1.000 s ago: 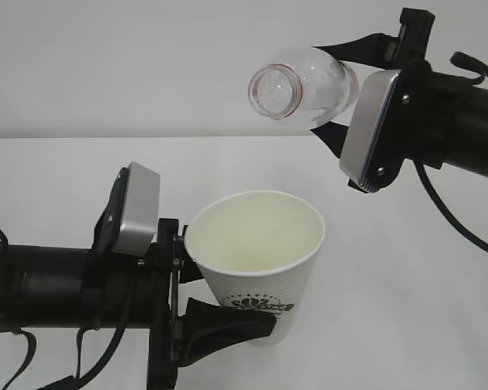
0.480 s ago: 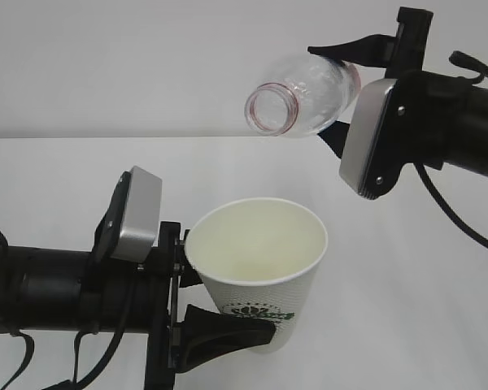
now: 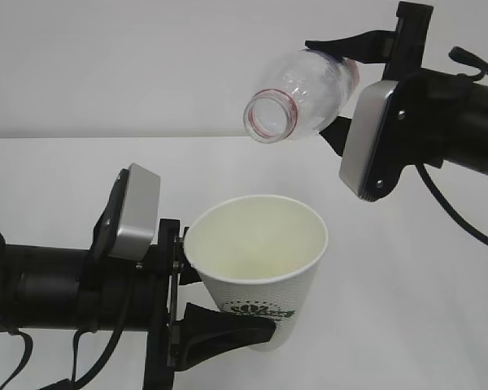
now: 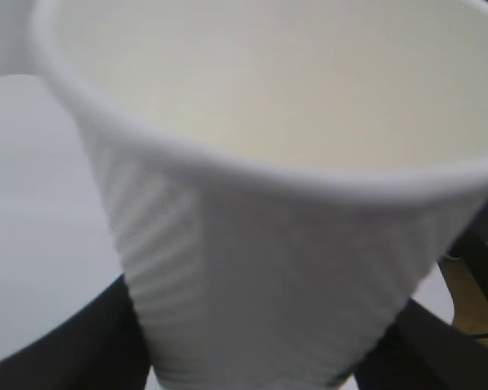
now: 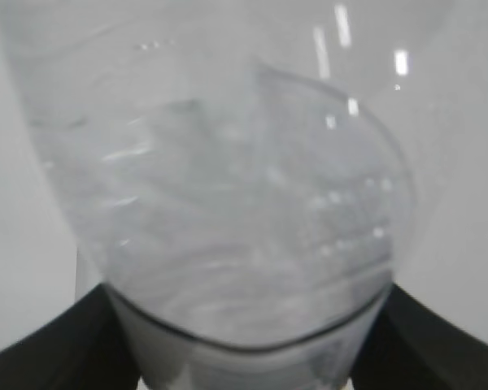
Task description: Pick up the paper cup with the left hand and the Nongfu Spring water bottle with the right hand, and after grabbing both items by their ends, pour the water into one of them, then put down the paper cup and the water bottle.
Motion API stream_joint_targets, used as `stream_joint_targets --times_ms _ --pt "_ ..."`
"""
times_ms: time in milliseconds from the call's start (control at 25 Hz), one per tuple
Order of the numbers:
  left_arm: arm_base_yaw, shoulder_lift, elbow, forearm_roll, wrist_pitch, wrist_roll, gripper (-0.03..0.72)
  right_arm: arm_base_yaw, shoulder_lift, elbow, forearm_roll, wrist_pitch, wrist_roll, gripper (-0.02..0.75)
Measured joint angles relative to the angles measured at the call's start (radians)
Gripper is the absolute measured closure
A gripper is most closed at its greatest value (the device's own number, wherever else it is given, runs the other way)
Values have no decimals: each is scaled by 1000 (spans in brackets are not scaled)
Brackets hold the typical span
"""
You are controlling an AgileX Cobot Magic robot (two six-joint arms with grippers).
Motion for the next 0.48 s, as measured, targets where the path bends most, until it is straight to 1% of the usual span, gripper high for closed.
stream_joint_targets --times_ms 360,480 --pt "0 0 0 0 0 0 205 0 0 0 2 -4 -57 244" --pt "0 0 0 0 0 0 205 0 0 0 26 -4 -79 244"
